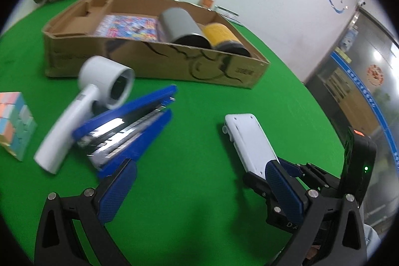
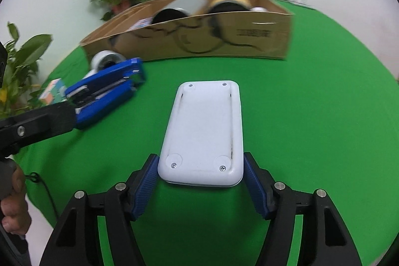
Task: Organize rigid objects
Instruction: 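Grasp the white rectangular case with the right gripper and lift it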
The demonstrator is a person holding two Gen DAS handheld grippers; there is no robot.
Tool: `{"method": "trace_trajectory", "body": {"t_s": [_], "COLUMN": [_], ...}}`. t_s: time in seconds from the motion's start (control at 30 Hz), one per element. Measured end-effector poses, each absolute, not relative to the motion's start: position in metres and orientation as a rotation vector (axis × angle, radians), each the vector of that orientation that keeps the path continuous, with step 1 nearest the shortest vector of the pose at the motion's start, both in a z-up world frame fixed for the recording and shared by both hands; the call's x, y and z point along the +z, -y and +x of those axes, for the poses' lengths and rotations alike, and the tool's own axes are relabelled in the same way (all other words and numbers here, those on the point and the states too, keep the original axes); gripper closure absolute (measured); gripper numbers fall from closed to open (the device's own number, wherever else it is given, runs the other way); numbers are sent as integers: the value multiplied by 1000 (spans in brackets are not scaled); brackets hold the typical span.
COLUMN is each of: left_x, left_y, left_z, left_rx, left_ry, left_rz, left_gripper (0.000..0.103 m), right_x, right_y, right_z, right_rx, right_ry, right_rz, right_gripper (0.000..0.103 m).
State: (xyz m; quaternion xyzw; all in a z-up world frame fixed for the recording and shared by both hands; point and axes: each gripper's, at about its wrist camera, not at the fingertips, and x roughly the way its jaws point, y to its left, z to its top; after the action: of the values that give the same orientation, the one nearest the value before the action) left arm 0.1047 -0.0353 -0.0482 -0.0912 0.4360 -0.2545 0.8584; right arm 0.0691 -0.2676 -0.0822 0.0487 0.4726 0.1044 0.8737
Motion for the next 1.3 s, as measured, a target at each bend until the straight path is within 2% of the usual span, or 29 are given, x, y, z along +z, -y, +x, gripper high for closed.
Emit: {"method": "trace_trajectory", "body": {"t_s": [0.1,0.2,0.33,0.4,0.53,0.6,0.63,0.67,0.77,0.87,1.03,1.3], "left_x": [-51,-55,-63,-66,-66,-72,-76,-83,-84,-87,-76,-8], "left_y": [47,63,72,82,103,111,113,114,110,107,97,77], "left_z": [111,122,140,146,151,154,157,159,157,159,159,167], "left_rx": [-571,-639,-698,-743,-778,-810,-814,-808,-801,-773,-766,-718], "left_ry": [-941,-991,-1057,-1090,-1122,-1163,-1189,-1220,-1214,-1224,-1197,-1000], "left_rz": [-204,-207,-361,-404,-346,-345,-350,-367,-387,-377,-372,-351], "left_gripper": [1,1,2,13,17,35,39,48,52,71,71,71], "right_x": [-80,-71,-73,-74,-79,-82,-84,-84,-84,-84,-75,-13], "right_y": [275,278,275,272,273,274,275,274,271,270,257,234], "right_z": [67,64,73,72,74,75,76,76,77,77,80,91], "right_rx": [253,306,307,301,279,276,280,277,270,264,259,283], "right_ry": [-969,-919,-927,-939,-952,-969,-973,-970,-971,-969,-958,-813], "right_rz": [131,147,132,140,163,190,202,201,189,179,115,50], "right_gripper": [36,27,27,26,34,36,36,36,36,37,37,38]}}
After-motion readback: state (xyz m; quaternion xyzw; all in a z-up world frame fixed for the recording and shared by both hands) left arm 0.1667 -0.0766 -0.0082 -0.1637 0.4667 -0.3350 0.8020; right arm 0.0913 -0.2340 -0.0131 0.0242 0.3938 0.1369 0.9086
